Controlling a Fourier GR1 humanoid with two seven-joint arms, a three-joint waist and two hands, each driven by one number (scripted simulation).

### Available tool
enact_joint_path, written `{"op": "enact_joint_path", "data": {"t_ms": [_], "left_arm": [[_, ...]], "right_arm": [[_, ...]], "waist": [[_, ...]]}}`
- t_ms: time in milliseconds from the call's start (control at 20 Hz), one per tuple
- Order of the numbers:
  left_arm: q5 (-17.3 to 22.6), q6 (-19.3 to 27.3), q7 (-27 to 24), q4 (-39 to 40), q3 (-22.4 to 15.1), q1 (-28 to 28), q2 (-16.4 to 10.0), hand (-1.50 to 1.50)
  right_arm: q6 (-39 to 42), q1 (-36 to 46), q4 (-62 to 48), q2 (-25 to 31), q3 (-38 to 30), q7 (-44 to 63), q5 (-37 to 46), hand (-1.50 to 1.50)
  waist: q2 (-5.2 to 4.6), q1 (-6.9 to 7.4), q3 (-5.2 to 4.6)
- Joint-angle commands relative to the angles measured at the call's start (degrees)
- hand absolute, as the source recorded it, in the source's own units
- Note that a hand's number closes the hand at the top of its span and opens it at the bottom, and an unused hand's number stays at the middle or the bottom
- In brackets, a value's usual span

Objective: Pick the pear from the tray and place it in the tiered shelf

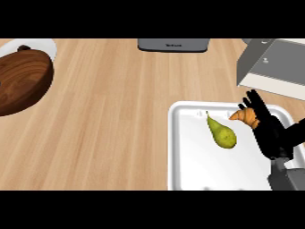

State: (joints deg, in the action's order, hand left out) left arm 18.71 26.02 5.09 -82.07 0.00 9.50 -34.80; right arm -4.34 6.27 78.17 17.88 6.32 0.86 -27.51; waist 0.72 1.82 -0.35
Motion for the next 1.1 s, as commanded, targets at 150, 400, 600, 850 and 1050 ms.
{"op": "enact_joint_path", "data": {"t_ms": [150,400,600,850,1050], "left_arm": [[1.7,-10.7,-1.0,1.0,-3.8,-3.6,0.3,0.0],[1.5,-12.6,-0.2,1.7,-8.2,-5.8,3.0,0.0],[3.3,-16.6,-1.3,1.8,-6.9,-7.8,2.4,0.0],[2.1,-16.7,-3.4,1.0,-7.1,-11.4,4.5,0.0],[2.0,-16.6,-3.0,1.5,-6.3,-10.7,3.6,0.0]], "right_arm": [[-0.8,14.1,-0.7,-2.3,8.7,2.9,9.4,1.5],[-17.9,15.4,-5.9,8.7,10.6,8.7,30.9,1.5],[-25.8,15.3,0.1,-5.7,23.3,19.1,38.8,-1.5],[-22.7,17.9,5.9,-2.0,28.0,36.4,48.8,-1.5],[-12.9,22.9,7.9,4.8,31.3,49.0,55.7,-1.5]], "waist": [[-0.95,0.5,0.24],[-0.68,-0.77,-0.39],[-0.4,-1.3,0.19],[-0.25,-1.96,0.2],[0.14,-2.33,0.07]]}}
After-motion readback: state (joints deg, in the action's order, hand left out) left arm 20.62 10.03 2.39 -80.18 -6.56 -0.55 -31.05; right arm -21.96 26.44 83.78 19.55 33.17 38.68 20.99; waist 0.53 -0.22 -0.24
